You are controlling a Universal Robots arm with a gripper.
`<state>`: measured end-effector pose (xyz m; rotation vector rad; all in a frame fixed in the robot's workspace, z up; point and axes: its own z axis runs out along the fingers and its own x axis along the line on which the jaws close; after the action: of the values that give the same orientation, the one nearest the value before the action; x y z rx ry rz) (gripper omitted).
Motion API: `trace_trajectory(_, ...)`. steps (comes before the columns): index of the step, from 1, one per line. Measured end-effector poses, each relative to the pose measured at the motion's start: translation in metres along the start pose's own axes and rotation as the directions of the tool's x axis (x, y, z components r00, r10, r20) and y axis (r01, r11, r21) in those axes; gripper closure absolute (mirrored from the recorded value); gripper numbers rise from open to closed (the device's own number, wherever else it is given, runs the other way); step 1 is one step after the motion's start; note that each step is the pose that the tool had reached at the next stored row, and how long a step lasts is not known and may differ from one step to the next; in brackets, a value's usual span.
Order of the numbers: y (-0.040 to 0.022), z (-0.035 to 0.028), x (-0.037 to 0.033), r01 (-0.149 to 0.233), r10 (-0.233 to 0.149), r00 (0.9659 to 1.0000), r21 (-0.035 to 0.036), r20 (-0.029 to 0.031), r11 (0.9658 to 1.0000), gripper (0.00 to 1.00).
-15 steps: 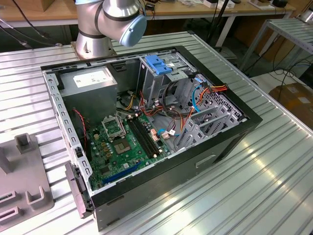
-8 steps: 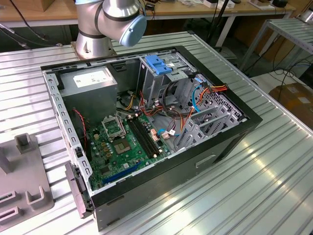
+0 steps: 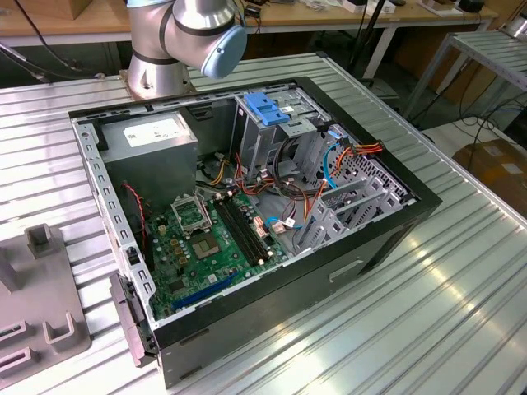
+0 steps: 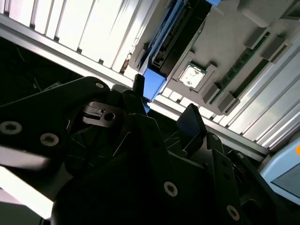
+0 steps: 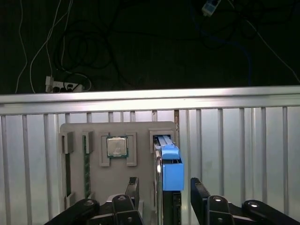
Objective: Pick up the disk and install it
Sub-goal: 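Pick up the disk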
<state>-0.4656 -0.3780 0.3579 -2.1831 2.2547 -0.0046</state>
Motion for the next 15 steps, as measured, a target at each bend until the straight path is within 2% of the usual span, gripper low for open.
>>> trace_trajectory(4,0.0002,0.0063,-0.0021,0.000,0.000,1.0000,0.0001,0.0001,1.0000,0.44)
trace_trajectory(15,0.0015,0.0329,-0.0043,0.000,0.000,1.0000,0.0001,0.0000,1.0000,0.44)
